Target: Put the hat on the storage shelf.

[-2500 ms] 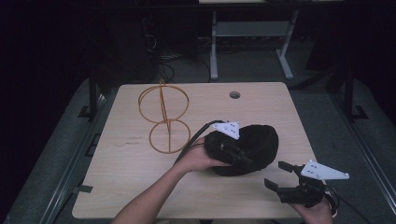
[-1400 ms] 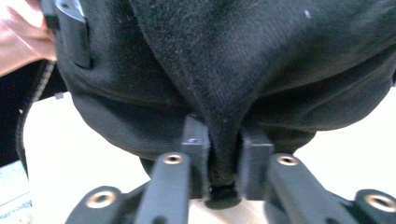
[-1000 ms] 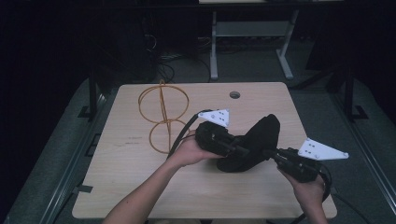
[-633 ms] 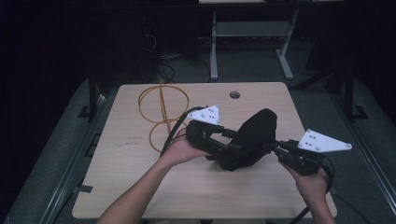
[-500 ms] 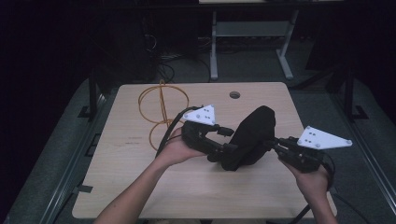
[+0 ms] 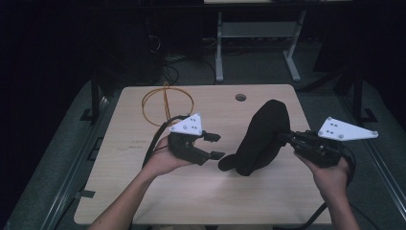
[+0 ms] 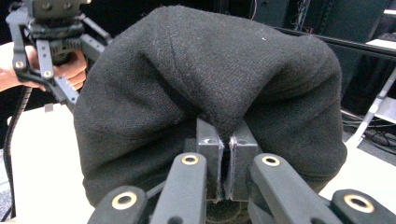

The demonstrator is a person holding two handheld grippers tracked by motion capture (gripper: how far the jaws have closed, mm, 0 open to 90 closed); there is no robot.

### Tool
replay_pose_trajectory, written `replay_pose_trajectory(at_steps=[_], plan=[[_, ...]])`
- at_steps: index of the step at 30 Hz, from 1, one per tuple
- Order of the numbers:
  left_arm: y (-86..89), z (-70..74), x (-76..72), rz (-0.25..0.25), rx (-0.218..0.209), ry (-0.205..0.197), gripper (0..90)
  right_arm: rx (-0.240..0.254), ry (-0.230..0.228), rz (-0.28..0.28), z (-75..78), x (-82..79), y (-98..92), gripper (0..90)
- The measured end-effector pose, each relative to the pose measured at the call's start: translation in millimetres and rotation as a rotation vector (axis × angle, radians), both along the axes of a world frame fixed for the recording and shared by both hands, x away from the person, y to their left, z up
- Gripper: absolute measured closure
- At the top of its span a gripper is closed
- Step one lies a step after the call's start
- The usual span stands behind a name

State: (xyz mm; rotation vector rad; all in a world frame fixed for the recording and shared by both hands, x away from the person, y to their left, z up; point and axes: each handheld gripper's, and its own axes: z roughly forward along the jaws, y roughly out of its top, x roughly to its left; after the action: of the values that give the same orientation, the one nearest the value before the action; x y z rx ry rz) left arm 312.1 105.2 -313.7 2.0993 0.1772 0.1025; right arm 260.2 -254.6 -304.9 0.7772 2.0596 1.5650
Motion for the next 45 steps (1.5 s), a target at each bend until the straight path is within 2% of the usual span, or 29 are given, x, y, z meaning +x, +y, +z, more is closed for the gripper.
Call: replay_pose_trajectory(at_steps=[6, 16, 20, 22, 26, 31, 35, 37, 45], plan=[[11.9, -9.6, -4.6, 0.021, 0.015, 0.005, 42.6, -0.001, 0.007, -0.008, 8.3, 4.2, -2.9, 86.5], [31.8, -36.5, -12.8, 0.063, 0.067, 0.004, 41.4, 0.002, 0.017, 0.006, 23.5, 17.7, 1.2, 86.4], [40.1, -49.7, -15.9, 0.083, 0.092, 0.002, 39.2, -0.010, 0.018, 0.016, 31.3, 25.6, 9.5, 86.4], [43.7, -55.3, -16.9, 0.094, 0.081, 0.012, 38.1, -0.016, 0.018, 0.018, 33.8, 28.3, 12.6, 86.4], [48.7, -63.0, -18.7, 0.114, 0.088, 0.007, 36.3, -0.023, 0.021, 0.026, 38.2, 33.2, 18.1, 86.3], [58.5, -78.7, -20.3, 0.141, 0.087, 0.020, 35.5, -0.032, 0.015, 0.040, 47.2, 41.2, 28.8, 86.3], [61.2, -86.2, -21.0, 0.150, 0.091, 0.032, 34.7, -0.039, 0.007, 0.047, 52.4, 45.0, 34.1, 86.3], [61.3, -90.2, -22.2, 0.157, 0.108, 0.021, 33.6, -0.046, 0.007, 0.052, 57.8, 49.2, 40.0, 86.3], [60.4, -99.2, -25.6, 0.162, 0.124, 0.010, 31.3, -0.051, 0.011, 0.075, 67.6, 60.0, 55.8, 86.3]])
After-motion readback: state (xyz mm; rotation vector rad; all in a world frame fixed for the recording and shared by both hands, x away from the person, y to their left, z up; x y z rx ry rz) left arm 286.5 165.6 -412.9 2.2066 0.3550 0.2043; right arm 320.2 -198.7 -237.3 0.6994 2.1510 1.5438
